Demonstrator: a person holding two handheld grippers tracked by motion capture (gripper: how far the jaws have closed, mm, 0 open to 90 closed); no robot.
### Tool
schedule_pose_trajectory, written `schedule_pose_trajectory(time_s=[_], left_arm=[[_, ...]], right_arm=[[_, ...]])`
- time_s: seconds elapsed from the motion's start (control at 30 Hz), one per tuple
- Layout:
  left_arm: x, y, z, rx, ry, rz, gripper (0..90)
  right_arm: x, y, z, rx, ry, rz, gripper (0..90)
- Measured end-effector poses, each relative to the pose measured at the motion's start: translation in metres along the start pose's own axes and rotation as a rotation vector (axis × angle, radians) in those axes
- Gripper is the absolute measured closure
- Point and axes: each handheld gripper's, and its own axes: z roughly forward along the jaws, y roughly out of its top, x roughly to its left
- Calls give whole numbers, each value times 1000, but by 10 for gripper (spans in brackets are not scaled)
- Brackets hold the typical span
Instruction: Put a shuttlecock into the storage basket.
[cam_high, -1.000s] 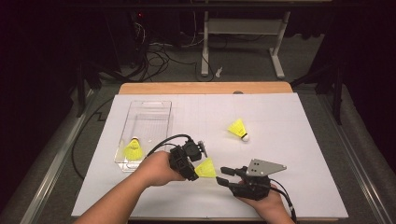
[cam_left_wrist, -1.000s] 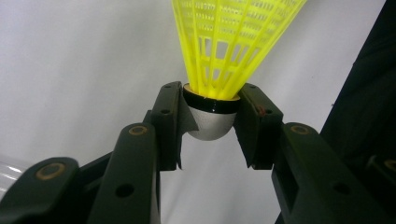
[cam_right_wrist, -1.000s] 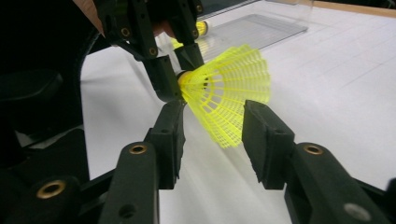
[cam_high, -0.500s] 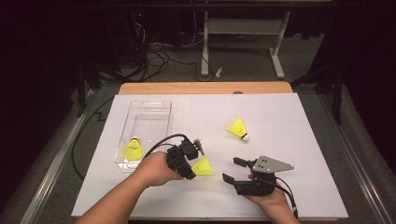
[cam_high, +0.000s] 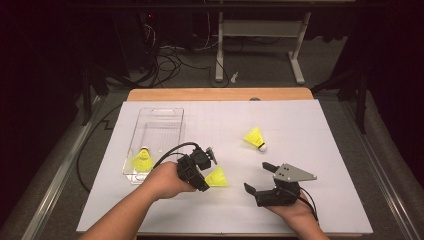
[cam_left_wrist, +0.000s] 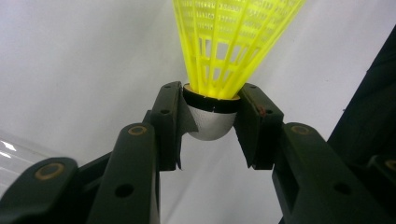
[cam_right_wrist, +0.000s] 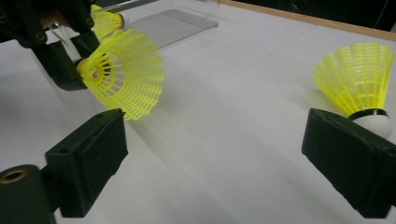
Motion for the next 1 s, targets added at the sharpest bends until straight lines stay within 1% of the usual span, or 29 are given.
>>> schedule_pose_trajectory(time_s=[0.03,0.07,0.2,0.27,0.3,0.37,0.47,0.5,0.57,0.63,0.73,0.77,0.87,0.9,1.0], left_arm=[[0,0,0,-1,-1,1,633],[0,0,0,-1,-3,2,633],[0,0,0,-3,-4,1,633],[1,1,1,-7,-3,-2,633],[2,1,1,-6,-8,-6,634],[2,1,1,-10,-3,-11,634],[2,1,0,-11,-2,-8,634],[2,1,0,-11,-1,-6,634],[2,1,0,-13,1,-6,634],[3,1,-1,-23,-3,-7,634],[5,3,-4,-32,-5,-18,634],[6,4,-6,-38,-9,-27,634],[9,5,-10,-29,-13,-37,634],[10,5,-12,-40,-14,-43,634],[13,7,-16,-49,-12,-64,634]], right_arm=[[-1,0,-1,-1,-8,8,29],[-2,1,-3,1,-19,5,10],[-9,0,-14,2,-63,-7,4],[-12,-1,-17,1,-75,-8,4],[-15,-3,-20,-4,-84,-5,4],[-18,-8,-23,-13,-95,13,4],[-22,-17,-27,-28,-111,31,4],[-24,-21,-28,-30,-114,39,4],[-25,-26,-30,-37,-115,35,4],[-25,-30,-32,-44,-118,42,4],[-25,-31,-33,-45,-122,44,4],[-24,-31,-33,-45,-120,44,4],[-23,-31,-32,-43,-122,37,4],[-23,-31,-32,-46,-120,36,4],[-23,-31,-33,-50,-114,32,4]])
